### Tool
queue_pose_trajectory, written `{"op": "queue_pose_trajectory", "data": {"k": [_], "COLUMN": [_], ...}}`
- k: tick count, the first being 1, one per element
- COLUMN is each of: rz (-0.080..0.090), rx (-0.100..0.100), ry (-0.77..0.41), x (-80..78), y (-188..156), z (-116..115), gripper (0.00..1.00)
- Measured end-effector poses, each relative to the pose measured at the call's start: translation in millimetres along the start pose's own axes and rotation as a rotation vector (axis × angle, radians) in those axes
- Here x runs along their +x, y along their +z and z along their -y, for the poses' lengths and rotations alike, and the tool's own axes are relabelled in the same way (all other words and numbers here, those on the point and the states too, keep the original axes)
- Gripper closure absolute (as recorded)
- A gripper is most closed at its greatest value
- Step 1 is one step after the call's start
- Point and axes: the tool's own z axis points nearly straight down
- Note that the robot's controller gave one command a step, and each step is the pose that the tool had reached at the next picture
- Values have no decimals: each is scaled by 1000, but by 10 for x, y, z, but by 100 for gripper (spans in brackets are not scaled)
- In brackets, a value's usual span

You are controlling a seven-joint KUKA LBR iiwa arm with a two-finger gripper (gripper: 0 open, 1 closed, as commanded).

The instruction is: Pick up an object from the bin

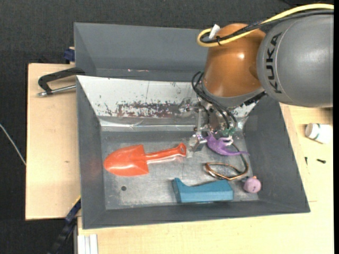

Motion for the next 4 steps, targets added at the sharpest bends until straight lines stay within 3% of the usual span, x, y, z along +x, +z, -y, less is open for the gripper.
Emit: {"op": "queue_pose_trajectory", "data": {"k": [1,2,3,4], "rz": [6,1,1,4], "rx": [1,1,1,1], "ry": [-61,-428,-428,-465], "x": [-13,-59,-59,61], "y": [463,958,958,-490], "z": [-117,-156,-156,-171], "gripper": [0,100,100,100]}}
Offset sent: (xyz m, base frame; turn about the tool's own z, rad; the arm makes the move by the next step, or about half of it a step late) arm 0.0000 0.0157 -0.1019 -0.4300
